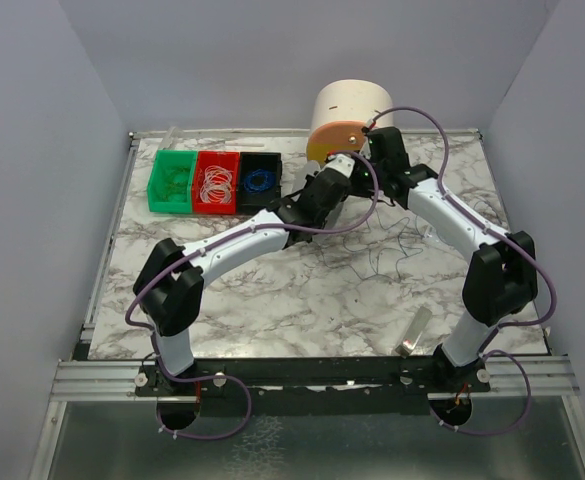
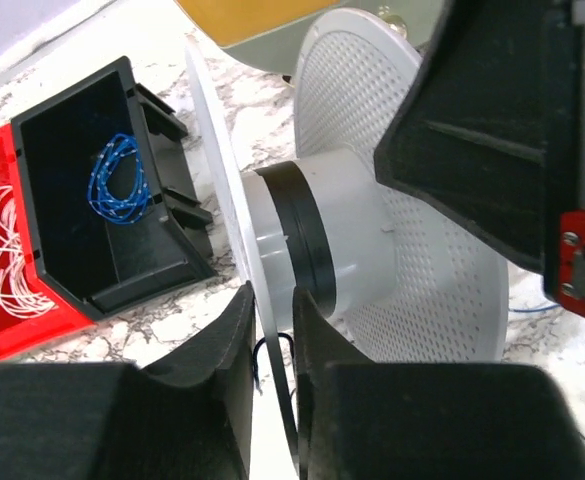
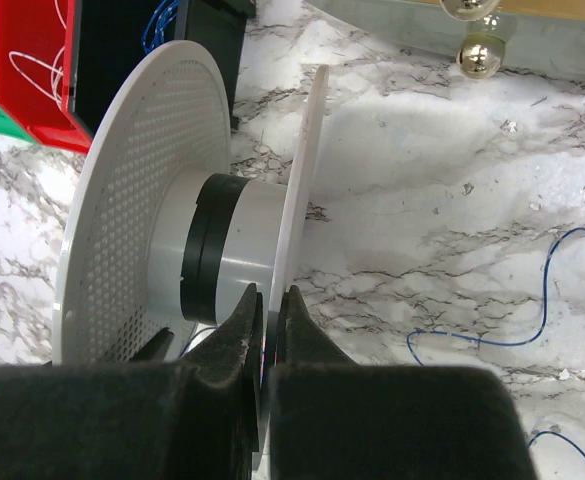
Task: Wrap the cables
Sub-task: Wrap the cable around the cable reel.
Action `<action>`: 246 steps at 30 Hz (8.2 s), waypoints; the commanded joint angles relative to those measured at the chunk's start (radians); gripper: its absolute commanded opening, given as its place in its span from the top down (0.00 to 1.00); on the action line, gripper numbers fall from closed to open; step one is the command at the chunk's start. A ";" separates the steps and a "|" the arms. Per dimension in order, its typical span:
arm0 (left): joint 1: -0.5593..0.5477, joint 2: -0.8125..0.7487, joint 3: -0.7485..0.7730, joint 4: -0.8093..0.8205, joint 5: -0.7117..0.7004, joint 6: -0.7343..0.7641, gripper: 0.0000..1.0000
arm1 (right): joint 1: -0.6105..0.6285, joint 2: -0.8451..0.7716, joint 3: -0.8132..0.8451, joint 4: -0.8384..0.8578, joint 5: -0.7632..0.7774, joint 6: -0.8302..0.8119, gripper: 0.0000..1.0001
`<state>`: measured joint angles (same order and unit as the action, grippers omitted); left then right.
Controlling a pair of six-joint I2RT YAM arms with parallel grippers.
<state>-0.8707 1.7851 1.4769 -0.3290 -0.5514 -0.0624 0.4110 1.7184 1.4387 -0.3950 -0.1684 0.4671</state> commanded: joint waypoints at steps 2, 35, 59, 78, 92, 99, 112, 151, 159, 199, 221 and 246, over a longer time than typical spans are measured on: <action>0.005 -0.036 -0.010 -0.011 0.016 0.036 0.95 | -0.022 -0.034 0.053 0.028 -0.079 -0.001 1.00; 0.254 -0.232 -0.102 -0.030 0.783 0.114 1.00 | -0.060 -0.352 -0.262 0.244 -0.612 -0.624 0.49; 0.291 -0.270 0.006 0.027 0.536 -0.015 1.00 | -0.057 -0.353 -0.479 0.199 -0.920 -1.083 0.50; 0.396 -0.365 -0.032 0.066 0.600 -0.157 1.00 | 0.057 -0.107 -0.523 0.355 -0.548 -1.094 0.46; 0.460 -0.374 -0.030 0.085 0.713 -0.232 1.00 | 0.120 -0.002 -0.459 0.503 -0.199 -0.850 1.00; 0.475 -0.429 -0.004 -0.034 0.708 -0.072 1.00 | -0.016 -0.190 -0.462 0.490 -0.231 -0.760 1.00; 0.475 -0.538 -0.026 -0.165 1.214 0.089 1.00 | -0.265 -0.149 -0.352 0.332 -0.504 -0.500 1.00; 0.309 -0.319 -0.069 -0.086 0.321 0.003 1.00 | 0.163 -0.009 0.024 0.222 -1.087 -0.236 1.00; 0.389 -0.301 0.062 -0.117 0.491 -0.094 1.00 | 0.227 0.027 -0.087 0.210 -1.011 -0.361 1.00; 0.759 -0.461 -0.073 -0.094 1.265 -0.247 1.00 | -0.069 -0.228 -0.399 0.622 0.132 -0.266 1.00; 0.536 -0.516 -0.103 -0.382 0.834 0.109 1.00 | -0.300 -0.320 -0.220 0.556 0.249 -0.292 1.00; 0.532 -0.587 0.294 -0.259 0.271 0.012 1.00 | -0.559 -0.463 -0.300 0.240 -0.061 -0.534 0.89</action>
<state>-0.3370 1.2007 1.7069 -0.6640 -0.2325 -0.0166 -0.1509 1.2667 1.1782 -0.0692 -0.0891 0.0235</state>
